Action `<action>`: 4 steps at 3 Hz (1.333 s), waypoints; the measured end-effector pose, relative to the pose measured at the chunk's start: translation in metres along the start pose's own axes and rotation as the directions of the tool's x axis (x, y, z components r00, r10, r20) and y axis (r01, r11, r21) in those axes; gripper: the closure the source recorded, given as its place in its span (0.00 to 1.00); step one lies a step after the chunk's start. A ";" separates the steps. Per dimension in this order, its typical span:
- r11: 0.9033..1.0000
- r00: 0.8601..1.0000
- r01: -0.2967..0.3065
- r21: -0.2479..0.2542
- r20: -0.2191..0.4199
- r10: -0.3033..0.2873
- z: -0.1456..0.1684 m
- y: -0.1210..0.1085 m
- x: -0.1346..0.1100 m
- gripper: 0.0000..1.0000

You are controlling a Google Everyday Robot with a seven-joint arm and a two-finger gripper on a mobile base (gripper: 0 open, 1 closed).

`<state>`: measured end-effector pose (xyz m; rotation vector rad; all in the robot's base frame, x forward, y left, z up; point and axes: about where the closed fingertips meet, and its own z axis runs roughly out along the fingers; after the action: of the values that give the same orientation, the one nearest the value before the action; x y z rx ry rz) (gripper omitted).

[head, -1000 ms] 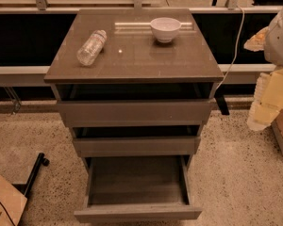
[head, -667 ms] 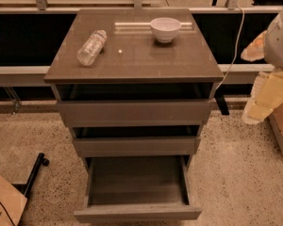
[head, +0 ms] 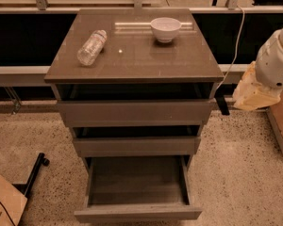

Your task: Close bottom drawer

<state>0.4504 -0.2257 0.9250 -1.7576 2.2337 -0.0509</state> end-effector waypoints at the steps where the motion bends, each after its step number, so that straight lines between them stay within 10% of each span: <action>1: 1.000 1.000 0.004 0.003 0.002 -0.004 0.001 0.001 -0.002 0.96; 4: 0.982 0.994 0.017 -0.188 0.107 0.003 0.142 0.061 -0.016 1.00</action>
Offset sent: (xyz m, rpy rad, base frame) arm -0.0076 0.0260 -0.0448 0.0205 0.0726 0.0620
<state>0.4318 -0.1733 0.7803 -1.8163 2.2181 0.2562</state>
